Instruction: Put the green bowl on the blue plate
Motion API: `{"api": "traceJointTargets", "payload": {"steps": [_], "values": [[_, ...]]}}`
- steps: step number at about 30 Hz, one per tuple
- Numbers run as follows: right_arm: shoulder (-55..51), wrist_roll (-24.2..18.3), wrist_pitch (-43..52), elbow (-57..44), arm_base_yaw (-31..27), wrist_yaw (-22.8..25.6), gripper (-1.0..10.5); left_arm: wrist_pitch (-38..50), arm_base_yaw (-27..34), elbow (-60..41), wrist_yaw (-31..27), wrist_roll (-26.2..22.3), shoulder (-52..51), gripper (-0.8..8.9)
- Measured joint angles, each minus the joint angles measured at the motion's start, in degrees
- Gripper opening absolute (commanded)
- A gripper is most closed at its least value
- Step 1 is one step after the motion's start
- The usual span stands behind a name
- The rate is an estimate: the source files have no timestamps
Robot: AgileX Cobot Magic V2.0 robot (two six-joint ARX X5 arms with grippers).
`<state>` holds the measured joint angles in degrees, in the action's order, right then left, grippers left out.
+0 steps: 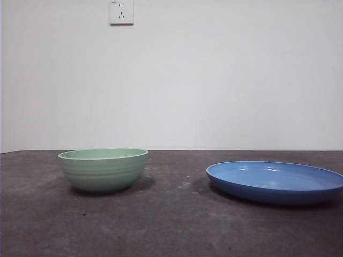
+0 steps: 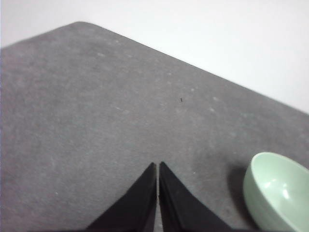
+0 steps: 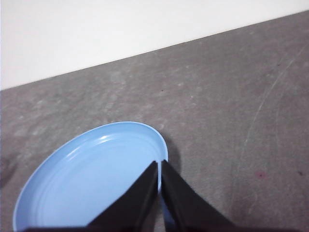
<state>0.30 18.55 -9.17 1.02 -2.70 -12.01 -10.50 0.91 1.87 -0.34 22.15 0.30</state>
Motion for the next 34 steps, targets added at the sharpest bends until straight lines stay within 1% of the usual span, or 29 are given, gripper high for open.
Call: {"api": "traceJointTargets", "payload": {"steps": [4,10,15,20,24,29,34], "values": [[0.0,1.6,0.1,0.0,0.0,-1.6,0.1,0.0,0.0,0.1,1.1,3.1,0.0,0.09],[0.0,3.8,-0.5,1.5,0.0,-1.6,0.1,-1.7,0.0,1.9,6.5,6.4,0.0,0.10],[0.0,4.2,-0.1,7.6,0.0,-1.5,0.1,-5.0,0.0,7.6,7.6,8.3,0.5,0.10],[0.2,4.2,-0.9,13.6,0.0,-1.5,0.1,-9.6,0.0,14.6,8.4,8.3,3.9,0.10],[2.4,3.4,-3.6,19.8,0.0,-1.5,0.1,-13.8,0.0,21.1,11.0,5.5,8.8,0.10],[9.0,0.0,-10.7,28.6,0.0,-2.0,0.1,-19.2,0.0,30.5,15.1,-0.3,17.4,0.10],[18.0,-5.0,-21.0,38.5,0.0,-6.6,0.1,-25.1,0.0,38.9,20.9,-6.5,26.5,0.10]]}}
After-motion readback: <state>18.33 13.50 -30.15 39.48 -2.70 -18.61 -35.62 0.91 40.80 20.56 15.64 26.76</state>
